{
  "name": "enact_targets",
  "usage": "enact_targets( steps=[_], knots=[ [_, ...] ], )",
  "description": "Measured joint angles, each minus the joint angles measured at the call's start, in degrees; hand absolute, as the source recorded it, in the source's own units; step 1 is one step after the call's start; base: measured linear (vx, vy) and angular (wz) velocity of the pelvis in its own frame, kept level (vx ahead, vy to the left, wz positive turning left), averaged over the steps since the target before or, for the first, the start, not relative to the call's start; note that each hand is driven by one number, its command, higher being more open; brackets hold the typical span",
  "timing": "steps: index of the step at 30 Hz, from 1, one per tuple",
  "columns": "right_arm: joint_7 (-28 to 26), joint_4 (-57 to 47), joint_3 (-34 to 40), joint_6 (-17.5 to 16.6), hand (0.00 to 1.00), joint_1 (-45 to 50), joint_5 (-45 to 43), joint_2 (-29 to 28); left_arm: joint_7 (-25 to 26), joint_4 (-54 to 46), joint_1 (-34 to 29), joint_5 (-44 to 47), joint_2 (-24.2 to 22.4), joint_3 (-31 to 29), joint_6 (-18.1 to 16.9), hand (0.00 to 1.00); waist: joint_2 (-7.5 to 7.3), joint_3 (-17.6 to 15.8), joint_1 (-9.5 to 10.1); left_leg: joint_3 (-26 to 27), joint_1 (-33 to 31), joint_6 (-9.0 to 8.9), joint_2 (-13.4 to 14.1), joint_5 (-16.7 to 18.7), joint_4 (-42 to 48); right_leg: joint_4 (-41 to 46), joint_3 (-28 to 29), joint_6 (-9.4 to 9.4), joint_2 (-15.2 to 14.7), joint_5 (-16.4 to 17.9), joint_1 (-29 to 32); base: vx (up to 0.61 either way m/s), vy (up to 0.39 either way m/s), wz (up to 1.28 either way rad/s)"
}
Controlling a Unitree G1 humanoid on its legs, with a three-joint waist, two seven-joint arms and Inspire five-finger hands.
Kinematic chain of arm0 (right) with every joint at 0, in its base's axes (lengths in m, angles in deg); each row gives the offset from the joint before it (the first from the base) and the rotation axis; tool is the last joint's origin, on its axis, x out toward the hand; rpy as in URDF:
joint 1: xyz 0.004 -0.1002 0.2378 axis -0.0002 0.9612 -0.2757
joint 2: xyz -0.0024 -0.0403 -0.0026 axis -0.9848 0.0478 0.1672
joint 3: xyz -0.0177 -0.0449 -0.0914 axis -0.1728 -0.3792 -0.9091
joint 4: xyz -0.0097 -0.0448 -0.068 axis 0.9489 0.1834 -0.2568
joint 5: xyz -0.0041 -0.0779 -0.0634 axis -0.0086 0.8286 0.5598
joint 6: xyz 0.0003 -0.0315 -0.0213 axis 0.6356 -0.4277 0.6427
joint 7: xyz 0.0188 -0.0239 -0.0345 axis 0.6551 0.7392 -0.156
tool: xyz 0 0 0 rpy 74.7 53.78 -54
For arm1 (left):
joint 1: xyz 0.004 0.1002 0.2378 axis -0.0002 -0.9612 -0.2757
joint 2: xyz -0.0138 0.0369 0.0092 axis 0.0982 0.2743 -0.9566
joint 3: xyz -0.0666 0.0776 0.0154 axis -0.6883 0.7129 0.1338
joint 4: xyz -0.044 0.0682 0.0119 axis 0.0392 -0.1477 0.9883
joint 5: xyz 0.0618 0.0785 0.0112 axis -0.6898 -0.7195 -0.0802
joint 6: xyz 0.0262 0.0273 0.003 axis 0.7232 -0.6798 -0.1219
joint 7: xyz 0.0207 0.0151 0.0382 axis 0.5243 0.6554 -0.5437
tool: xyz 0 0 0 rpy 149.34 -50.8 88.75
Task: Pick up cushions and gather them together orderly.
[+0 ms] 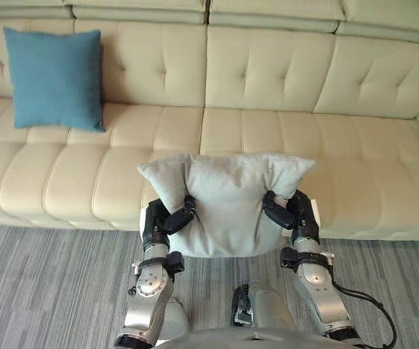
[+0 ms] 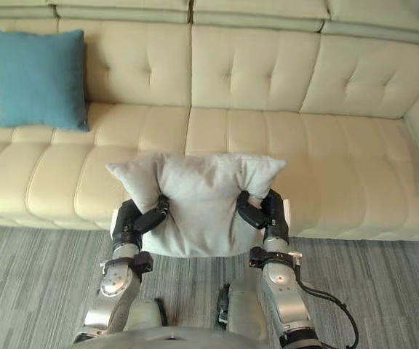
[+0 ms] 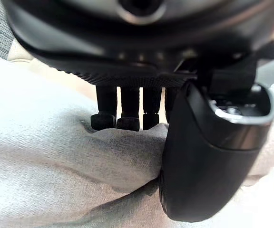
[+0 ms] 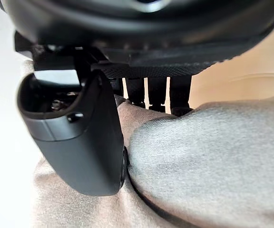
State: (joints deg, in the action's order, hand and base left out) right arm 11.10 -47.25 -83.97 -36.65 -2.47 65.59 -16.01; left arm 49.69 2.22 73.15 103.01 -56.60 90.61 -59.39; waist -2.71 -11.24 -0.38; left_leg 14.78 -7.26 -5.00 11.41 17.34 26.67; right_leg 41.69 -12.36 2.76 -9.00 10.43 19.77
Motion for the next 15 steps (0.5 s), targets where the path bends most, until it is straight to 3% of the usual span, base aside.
enact_targets(
  steps=[1,2,4,5,6,9,11,12,13,14,15],
  knots=[
    [-0.09,0.61,0.05,0.07,0.00,-0.07,0.01,0.43,-0.05,0.00,-0.03,0.00,0.09,0.09,0.33,0.00,0.06,-0.20,-0.25,0.04,1.22,0.40,-0.28,0.16,-1.33,2.37,-0.14,1.32,-1.01,-1.06,0.85,0.07,0.047,-0.22],
    [-0.50,1.56,0.02,0.11,0.00,-0.01,0.05,0.64,-0.20,0.11,-0.50,-0.06,0.40,0.10,0.59,0.00,0.89,-0.59,-0.42,0.21,3.31,0.66,-0.68,0.15,-2.97,3.04,0.10,1.27,-0.86,0.09,2.39,0.07,0.045,-0.22],
    [-1.04,2.39,-0.12,0.17,0.00,0.12,0.80,0.64,-0.30,0.10,-1.17,-0.06,0.86,0.06,0.67,0.00,1.63,-0.26,-0.61,0.41,5.36,0.67,-0.56,0.19,-5.09,-7.62,0.39,0.96,1.08,0.79,2.26,0.10,-0.003,-0.08],
    [-1.20,2.73,-0.11,0.19,0.00,0.19,1.38,0.66,-0.59,0.12,-1.31,-0.14,1.08,0.06,0.64,0.00,1.17,0.19,-0.83,0.46,6.79,0.10,-2.00,-0.10,-7.24,-20.23,1.64,0.00,2.69,-6.35,1.78,0.28,-0.063,0.23],
    [-1.19,3.20,0.20,0.27,0.00,0.18,2.18,1.39,-1.03,0.40,-1.68,-0.30,0.54,0.64,1.13,0.00,2.85,0.73,-1.36,-0.55,7.47,-1.03,-2.00,-0.35,-8.41,-23.56,2.71,-3.09,4.33,-12.70,0.17,0.31,-0.049,0.21],
    [-1.20,3.15,0.67,0.37,0.00,-0.27,2.24,2.26,-1.84,0.38,-1.70,-0.49,0.57,1.17,1.12,0.00,5.17,2.13,-0.65,-1.86,7.11,-2.30,-0.79,-1.75,-10.46,-22.52,2.47,-3.86,5.35,-11.03,1.87,0.32,-0.070,0.02],
    [-1.19,3.15,0.94,1.02,0.00,0.19,2.23,2.27,-2.28,0.39,-1.62,-0.48,0.13,1.17,1.14,0.00,5.80,2.36,-1.31,-5.43,4.50,-2.81,0.99,-2.07,-4.02,-23.51,-0.19,-4.42,6.18,-9.39,-0.77,0.28,-0.134,0.44],
    [-1.15,2.31,1.35,1.82,0.00,1.27,2.23,2.29,-2.96,0.40,-1.66,-0.42,-0.41,1.18,1.20,0.00,5.94,2.26,-1.32,-6.96,1.11,-3.14,3.21,-3.46,6.07,-25.36,-2.12,-4.95,7.07,-8.73,-4.52,0.26,-0.147,0.45],
    [-1.08,0.59,1.64,2.23,0.00,2.60,2.23,2.30,-3.40,0.38,-1.84,-0.40,-0.85,1.21,1.21,0.00,5.97,2.25,-0.89,-6.86,-1.38,-1.69,4.96,-6.38,13.56,-26.57,-3.20,-5.23,7.73,-8.23,-7.39,0.24,-0.146,0.42],
    [-1.07,-0.20,1.67,2.31,0.00,3.16,2.23,2.31,-3.47,0.35,-1.96,-0.38,-0.93,1.21,1.20,0.00,6.01,2.26,-0.74,-6.74,-2.14,-1.08,5.60,-7.60,15.67,-26.98,-3.41,-5.32,7.98,-8.03,-8.37,0.23,-0.126,0.22],
    [-0.89,-3.27,1.68,2.31,0.00,5.03,2.23,2.23,-3.62,0.16,-2.32,-0.27,-0.96,1.19,1.20,0.00,6.02,2.25,0.05,-6.14,-4.37,-0.14,7.55,-12.69,21.87,-28.39,-3.61,-5.68,8.57,-7.17,-11.44,0.21,-0.106,0.18]
  ],
)
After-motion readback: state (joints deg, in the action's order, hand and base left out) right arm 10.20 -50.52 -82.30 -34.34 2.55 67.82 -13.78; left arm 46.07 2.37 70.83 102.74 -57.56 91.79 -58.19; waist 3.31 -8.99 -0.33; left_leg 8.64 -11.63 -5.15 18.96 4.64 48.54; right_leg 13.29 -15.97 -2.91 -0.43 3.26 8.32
